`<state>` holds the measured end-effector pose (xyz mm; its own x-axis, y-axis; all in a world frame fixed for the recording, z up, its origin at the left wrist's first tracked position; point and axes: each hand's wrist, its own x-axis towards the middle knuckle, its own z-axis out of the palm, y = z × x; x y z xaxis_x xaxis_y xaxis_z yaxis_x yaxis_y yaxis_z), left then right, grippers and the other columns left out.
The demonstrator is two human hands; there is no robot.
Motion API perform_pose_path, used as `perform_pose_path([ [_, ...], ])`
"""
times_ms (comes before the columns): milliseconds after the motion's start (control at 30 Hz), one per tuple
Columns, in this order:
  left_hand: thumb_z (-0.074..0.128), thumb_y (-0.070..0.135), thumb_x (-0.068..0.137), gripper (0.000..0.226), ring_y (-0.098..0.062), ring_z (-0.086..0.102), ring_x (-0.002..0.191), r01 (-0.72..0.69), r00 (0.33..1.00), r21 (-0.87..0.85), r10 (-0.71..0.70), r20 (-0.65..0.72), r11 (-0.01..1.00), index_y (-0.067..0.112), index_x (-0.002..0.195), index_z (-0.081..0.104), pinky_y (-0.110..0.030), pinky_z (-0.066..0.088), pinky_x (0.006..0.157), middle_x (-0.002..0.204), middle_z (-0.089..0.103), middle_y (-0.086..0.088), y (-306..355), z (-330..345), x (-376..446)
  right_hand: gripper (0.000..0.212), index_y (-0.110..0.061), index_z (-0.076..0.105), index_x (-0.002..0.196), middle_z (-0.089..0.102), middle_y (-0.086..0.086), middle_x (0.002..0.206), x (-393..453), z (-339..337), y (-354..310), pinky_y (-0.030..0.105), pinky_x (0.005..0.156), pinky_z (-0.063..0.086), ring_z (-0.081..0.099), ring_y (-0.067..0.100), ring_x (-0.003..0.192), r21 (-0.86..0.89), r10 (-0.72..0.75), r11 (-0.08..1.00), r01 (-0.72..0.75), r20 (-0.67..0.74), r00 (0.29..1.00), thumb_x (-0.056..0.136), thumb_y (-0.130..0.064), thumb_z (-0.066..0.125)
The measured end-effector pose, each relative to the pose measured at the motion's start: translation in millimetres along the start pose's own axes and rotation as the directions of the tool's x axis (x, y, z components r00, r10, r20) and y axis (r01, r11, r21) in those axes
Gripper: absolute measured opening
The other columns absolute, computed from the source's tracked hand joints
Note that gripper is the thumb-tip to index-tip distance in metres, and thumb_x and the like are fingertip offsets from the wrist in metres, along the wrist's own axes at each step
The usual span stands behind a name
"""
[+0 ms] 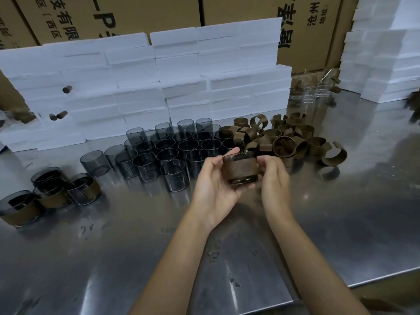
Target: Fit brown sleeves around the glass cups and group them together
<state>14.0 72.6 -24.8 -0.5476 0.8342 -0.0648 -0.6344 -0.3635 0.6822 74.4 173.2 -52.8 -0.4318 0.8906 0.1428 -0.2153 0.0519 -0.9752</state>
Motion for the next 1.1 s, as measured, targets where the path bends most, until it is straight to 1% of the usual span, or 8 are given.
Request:
perform_pose_path([
  [167,0.063,0.056,0.085,0.071,-0.039,0.07,0.089,-0.021,1.0,0.043,0.021,-0.006,0.999,0.003,0.133,0.059,-0.031,0.058,0.063,0.11,0.069,-0.023,5.2,0.4,-3.5,0.032,-0.027,0.065,0.086,0.07,-0.006,0.099,6.9,-3.8,9.1,0.032,0.082,0.043,0.062,0.015,0.101,-0.114,0.025,0.993,-0.028,-0.02,0.999,0.106,-0.028,0.041],
  [367,0.087,0.034,0.076,0.055,-0.032,0.074,0.09,-0.185,0.969,0.217,0.214,-0.12,0.959,0.009,0.12,0.064,-0.03,0.06,0.07,0.103,0.072,-0.013,9.1,-5.9,-15.1,0.032,-0.033,0.063,0.083,0.065,-0.015,0.092,3.3,-3.0,11.7,0.041,0.095,0.045,0.057,0.023,0.111,-0.209,-0.026,0.977,0.029,0.017,1.0,0.104,-0.033,0.039],
  [467,0.096,0.032,0.059,0.066,-0.024,0.072,0.108,-0.299,0.871,0.495,0.445,-0.208,0.816,0.025,0.118,0.069,-0.035,0.061,0.086,0.114,0.073,-0.001,19.0,-18.2,-32.1,0.033,-0.033,0.063,0.082,0.063,-0.018,0.09,3.1,-4.0,11.3,0.037,0.088,0.04,0.056,0.021,0.112,-0.226,-0.011,0.974,0.015,0.021,1.0,0.105,-0.032,0.04],
  [567,0.092,0.053,0.051,0.064,-0.002,0.072,0.096,-0.327,0.687,0.721,0.677,-0.262,0.611,0.035,0.109,0.07,-0.018,0.058,0.073,0.103,0.075,0.013,36.5,-36.2,-59.9,0.031,-0.033,0.063,0.081,0.063,-0.018,0.09,2.1,-4.5,10.1,0.036,0.086,0.039,0.057,0.021,0.11,-0.224,-0.006,0.975,0.01,0.02,1.0,0.101,-0.037,0.04],
  [633,0.094,0.055,0.054,0.062,0.002,0.071,0.092,-0.246,0.575,0.818,0.758,-0.308,0.52,0.036,0.106,0.065,-0.016,0.056,0.073,0.1,0.072,0.013,52.0,-54.4,-75.0,0.03,-0.033,0.063,0.081,0.063,-0.018,0.091,0.9,-4.9,9.5,0.038,0.088,0.043,0.057,0.022,0.11,-0.228,-0.003,0.974,0.01,0.031,1.0,0.097,-0.039,0.038],
  [767,0.092,0.051,0.066,0.063,-0.022,0.059,0.115,0.242,0.414,0.935,0.844,-0.34,0.258,0.028,0.113,0.056,-0.04,0.046,0.099,0.111,0.062,0.006,85.1,-100.0,-91.0,0.031,-0.031,0.063,0.081,0.065,-0.013,0.094,2.5,-5.0,11.2,0.043,0.097,0.045,0.057,0.025,0.113,-0.247,-0.015,0.969,0.026,0.047,0.999,0.103,-0.025,0.042],
  [933,0.082,0.061,0.075,0.065,-0.031,0.029,0.141,0.552,0.492,0.829,0.837,-0.239,-0.088,0.017,0.121,0.067,-0.051,0.024,0.114,0.146,0.051,-0.007,111.8,-136.2,-97.6,0.026,-0.026,0.066,0.091,0.068,-0.001,0.106,4.2,-5.6,12.8,0.048,0.101,0.047,0.057,0.028,0.116,-0.275,-0.015,0.961,0.03,0.058,0.998,0.1,-0.018,0.043],
  [1100,0.077,0.051,0.085,0.072,-0.035,0.022,0.147,0.582,0.517,0.802,0.822,-0.239,-0.133,0.016,0.143,0.054,-0.053,0.015,0.122,0.154,0.042,-0.012,138.6,-152.1,-93.1,0.026,-0.023,0.068,0.094,0.068,0.005,0.106,5.3,-5.9,14.2,0.055,0.099,0.049,0.057,0.032,0.115,-0.286,-0.009,0.958,0.027,0.065,0.998,0.099,-0.018,0.043],
])
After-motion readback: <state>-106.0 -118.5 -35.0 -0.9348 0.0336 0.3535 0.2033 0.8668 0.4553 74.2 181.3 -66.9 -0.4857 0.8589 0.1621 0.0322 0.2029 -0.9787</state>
